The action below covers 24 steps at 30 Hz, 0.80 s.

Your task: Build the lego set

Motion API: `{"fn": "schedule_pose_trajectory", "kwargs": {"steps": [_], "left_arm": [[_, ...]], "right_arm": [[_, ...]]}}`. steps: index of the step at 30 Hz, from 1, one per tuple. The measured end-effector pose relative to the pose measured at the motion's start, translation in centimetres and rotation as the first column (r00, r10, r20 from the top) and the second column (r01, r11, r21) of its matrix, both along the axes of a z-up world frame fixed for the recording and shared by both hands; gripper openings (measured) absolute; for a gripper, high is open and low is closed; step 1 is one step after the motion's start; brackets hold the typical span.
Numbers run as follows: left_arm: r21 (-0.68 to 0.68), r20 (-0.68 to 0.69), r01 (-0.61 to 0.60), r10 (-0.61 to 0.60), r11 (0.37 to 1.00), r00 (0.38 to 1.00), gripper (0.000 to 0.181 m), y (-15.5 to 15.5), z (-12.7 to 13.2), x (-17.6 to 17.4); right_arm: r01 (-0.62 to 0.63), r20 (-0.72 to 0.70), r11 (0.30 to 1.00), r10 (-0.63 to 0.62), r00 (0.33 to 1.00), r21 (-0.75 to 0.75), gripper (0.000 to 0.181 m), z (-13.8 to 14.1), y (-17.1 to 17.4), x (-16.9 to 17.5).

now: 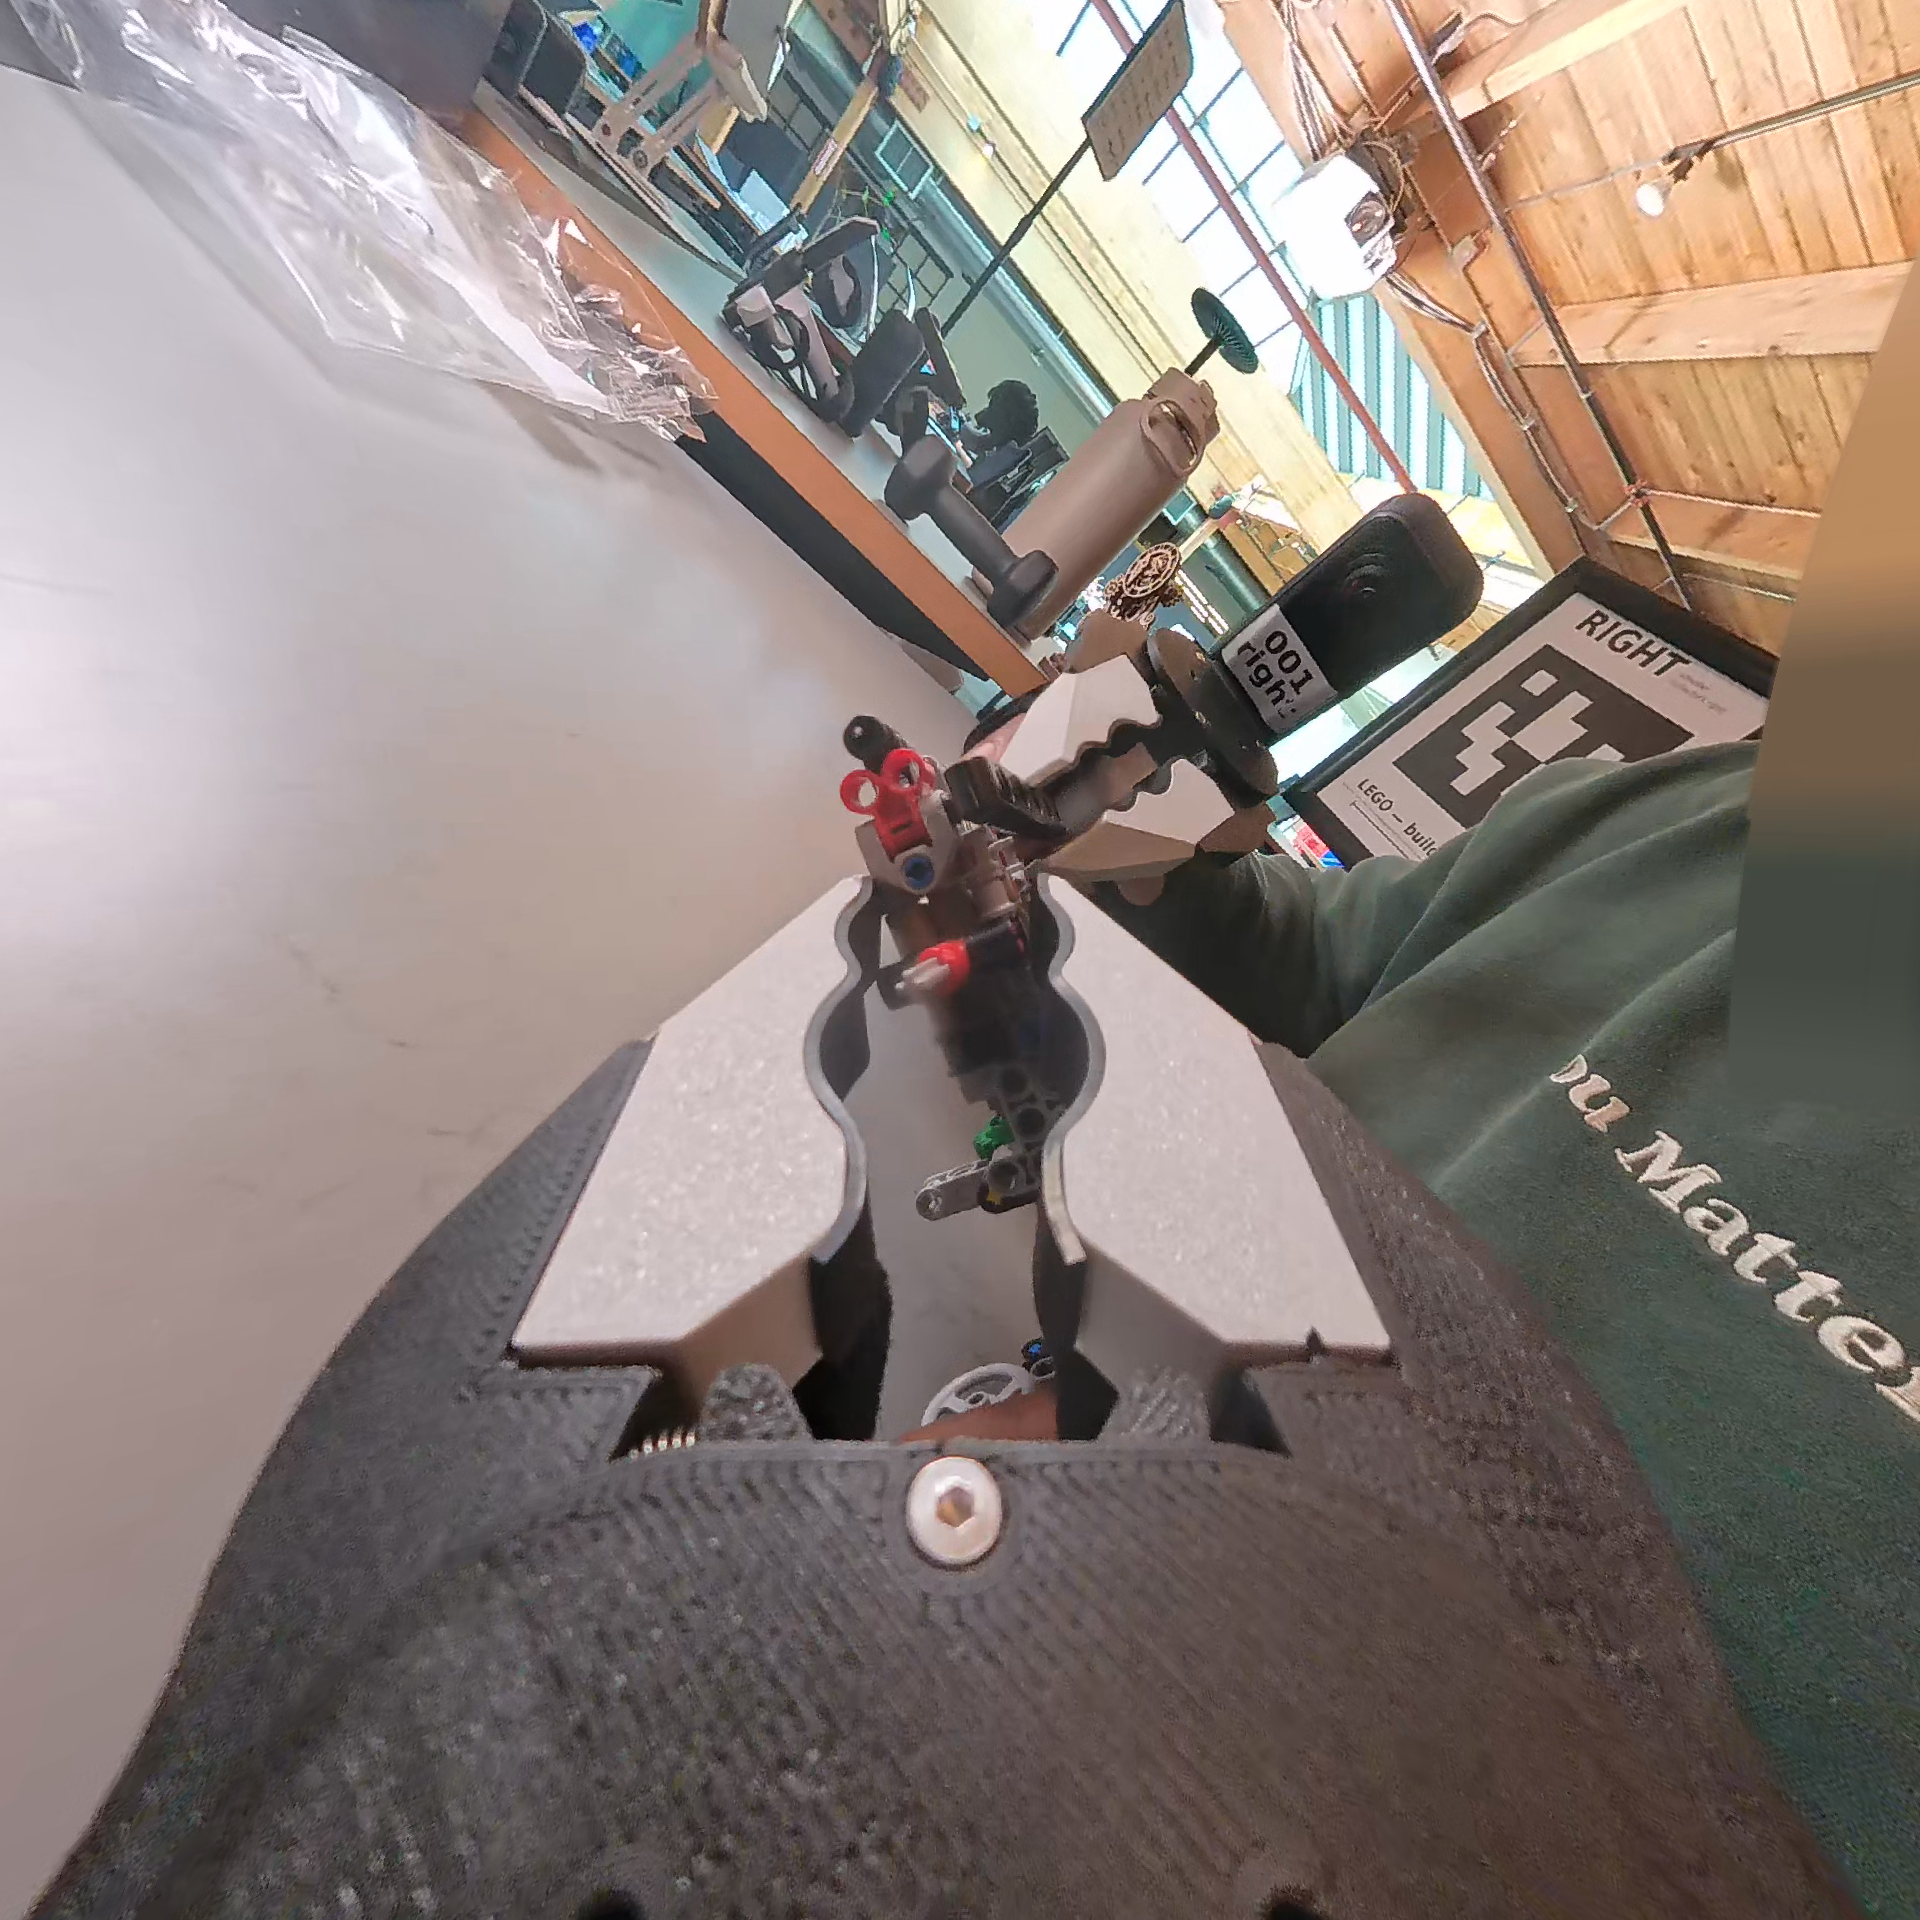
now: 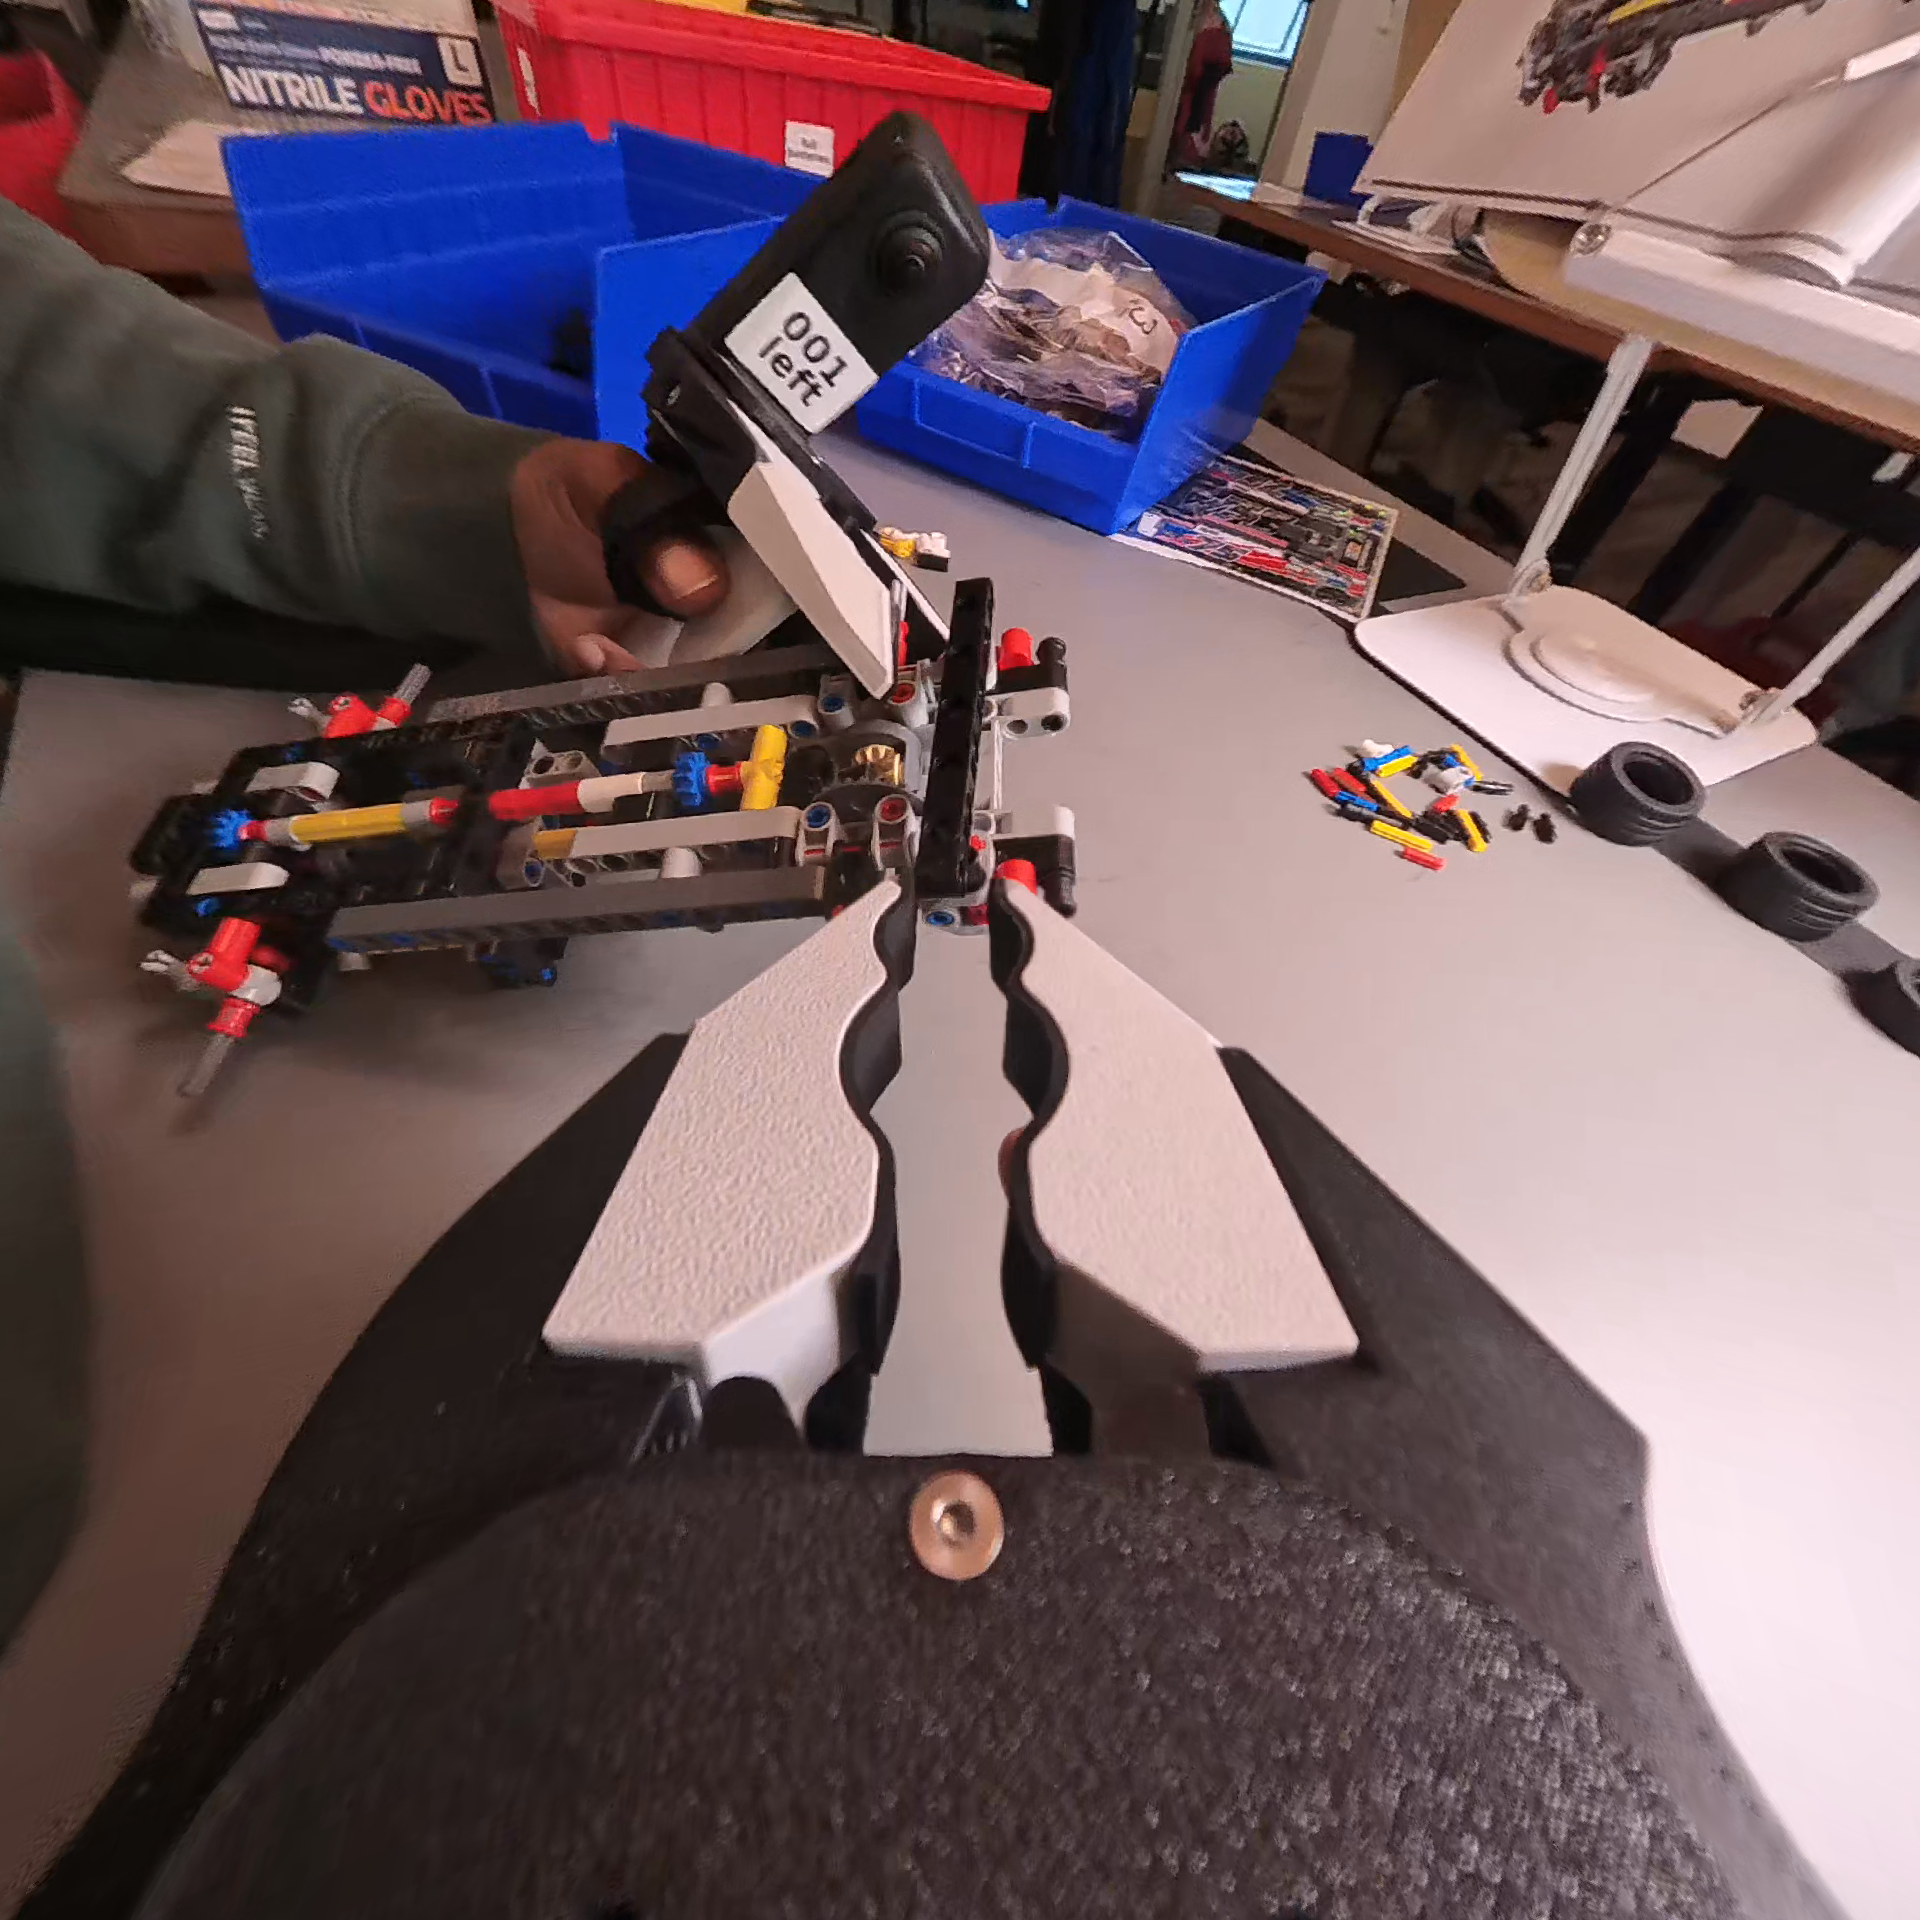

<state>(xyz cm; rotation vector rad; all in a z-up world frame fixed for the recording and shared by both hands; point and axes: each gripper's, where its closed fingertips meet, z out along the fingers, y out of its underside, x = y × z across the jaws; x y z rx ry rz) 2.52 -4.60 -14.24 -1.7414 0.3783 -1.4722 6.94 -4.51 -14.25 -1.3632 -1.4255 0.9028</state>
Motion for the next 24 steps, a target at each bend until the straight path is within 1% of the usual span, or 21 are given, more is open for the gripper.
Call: {"fn": "schedule_pose_trajectory", "kwargs": {"steps": [1,3,8,9,13,19,22,24], "left_arm": [[0.002,0.001,0.004,-0.004,1.0,1.0,0.026,-0.1,0.03,0.05],[0.003,-0.007,0.004,-0.004,1.0,1.0,0.027,-0.16,-0.05,0.07],[0.003,-0.028,0.018,-0.018,1.0,0.999,0.027,-0.4,-0.32,0.37],[0.007,-0.032,0.017,-0.016,1.0,0.999,0.026,-0.43,-0.33,0.4],[0.007,-0.021,0.027,-0.027,1.0,0.999,0.027,-0.6,-0.26,0.38],[0.001,-0.005,0.048,-0.048,0.999,0.999,0.027,-0.85,-0.17,0.63],[-0.01,-0.005,0.045,-0.045,0.999,0.999,0.027,-0.8,-0.35,0.62],[-0.024,-0.007,0.042,-0.042,0.999,0.999,0.027,-0.77,-0.59,0.61]], "right_arm": [[-0.016,-0.011,1.0,0.016,1.0,-0.003,0.007,0.16,-0.29,-0.03],[-0.017,-0.007,1.0,0.017,1.0,0.026,0.007,0.09,-0.21,-0.03],[-0.043,-0.001,0.998,0.043,0.999,0.048,0.013,0.1,-0.27,-0.26],[-0.058,0.006,0.997,0.058,0.998,0.046,0.009,-0.05,-0.47,-0.3],[-0.088,-0.03,0.996,0.088,0.996,0.013,0.009,0.12,-0.63,-0.34],[-0.172,-0.083,0.985,0.169,0.982,-0.021,0.01,0.31,-0.95,-0.1],[-0.177,-0.088,0.984,0.176,0.98,-0.003,0.009,0.21,-0.79,-0.12],[-0.174,-0.073,0.984,0.177,0.982,0.035,0.008,-0.04,-0.75,-0.13]]}}
